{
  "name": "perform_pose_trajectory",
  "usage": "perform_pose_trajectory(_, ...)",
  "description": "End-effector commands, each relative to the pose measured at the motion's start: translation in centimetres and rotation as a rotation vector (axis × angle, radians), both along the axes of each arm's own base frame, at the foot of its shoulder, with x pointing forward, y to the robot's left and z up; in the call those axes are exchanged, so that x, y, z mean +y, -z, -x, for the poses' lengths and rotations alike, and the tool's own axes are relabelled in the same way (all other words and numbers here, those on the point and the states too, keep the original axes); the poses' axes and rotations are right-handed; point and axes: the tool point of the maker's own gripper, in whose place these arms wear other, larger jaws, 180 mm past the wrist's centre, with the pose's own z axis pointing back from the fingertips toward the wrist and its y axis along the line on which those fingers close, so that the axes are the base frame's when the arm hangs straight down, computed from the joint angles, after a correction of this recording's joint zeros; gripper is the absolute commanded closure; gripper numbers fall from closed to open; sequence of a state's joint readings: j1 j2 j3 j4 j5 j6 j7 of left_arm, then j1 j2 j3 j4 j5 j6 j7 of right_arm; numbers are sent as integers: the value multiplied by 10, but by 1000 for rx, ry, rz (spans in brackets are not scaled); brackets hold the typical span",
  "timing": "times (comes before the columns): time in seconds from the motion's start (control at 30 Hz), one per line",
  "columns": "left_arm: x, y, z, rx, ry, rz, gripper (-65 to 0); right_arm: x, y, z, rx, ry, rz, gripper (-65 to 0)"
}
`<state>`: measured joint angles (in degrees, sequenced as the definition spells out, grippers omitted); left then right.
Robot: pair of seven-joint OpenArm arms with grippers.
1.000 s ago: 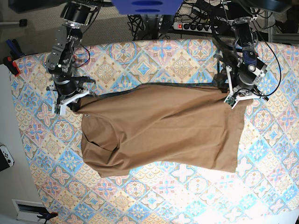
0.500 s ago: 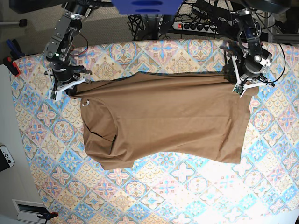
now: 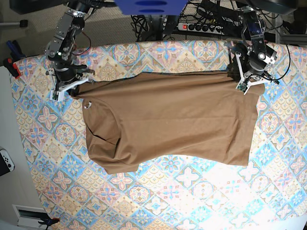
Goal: Layout the t-shirt on the table in an organized manner, then fold the t-shirt properly
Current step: 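Lay the shirt flat, holding its shoulders with both grippers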
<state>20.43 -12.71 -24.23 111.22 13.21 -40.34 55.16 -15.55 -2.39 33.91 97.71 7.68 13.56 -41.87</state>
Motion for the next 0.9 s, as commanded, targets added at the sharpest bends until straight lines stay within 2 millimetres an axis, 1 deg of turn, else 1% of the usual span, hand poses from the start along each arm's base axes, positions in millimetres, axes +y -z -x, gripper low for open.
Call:
perform_pose_trajectory(0.0,8,-7,0,-11,-6,-31,-115,-5,-15,-11,-63,5,18,0)
perform_pose_trajectory(0.03,7,-6,2,-7,-6,-30,-171,-5,-15,-11,-62,5,18,0)
perform_pose_trajectory(0.1,7,-6,3,-7,-5,-26,-253,-5,-16,-11,-63,5,18,0)
perform_pose_trajectory(0.13,7,-6,3,-7,-7,-28,-284,-5,-15,-10,-62,5,18,0)
perform_pose_trajectory(0.17,7,-6,3,-7,-7,-28,-300,-5,-14,-8,-56,5,18,-17)
perform_pose_trajectory(0.27,7,-6,3,-5,-8,-31,-295,-5,-9,0,-37,3,19,-105)
perform_pose_trajectory(0.33,7,-6,3,-5,-8,-31,-293,-1,-15,-5,-55,-11,24,-147)
perform_pose_trajectory(0.4,7,-6,3,-5,-5,-30,-293,1,-22,-8,-71,-19,31,-170)
perform_pose_trajectory(0.47,6,-5,3,-3,-4,-29,-293,1,-24,-9,-78,-20,34,-182)
perform_pose_trajectory(0.77,6,-3,4,4,-4,-25,-293,1,-22,-8,-71,-19,31,-182)
perform_pose_trajectory(0.87,7,2,5,18,-10,-20,-293,1,-21,-7,-70,-19,30,-182)
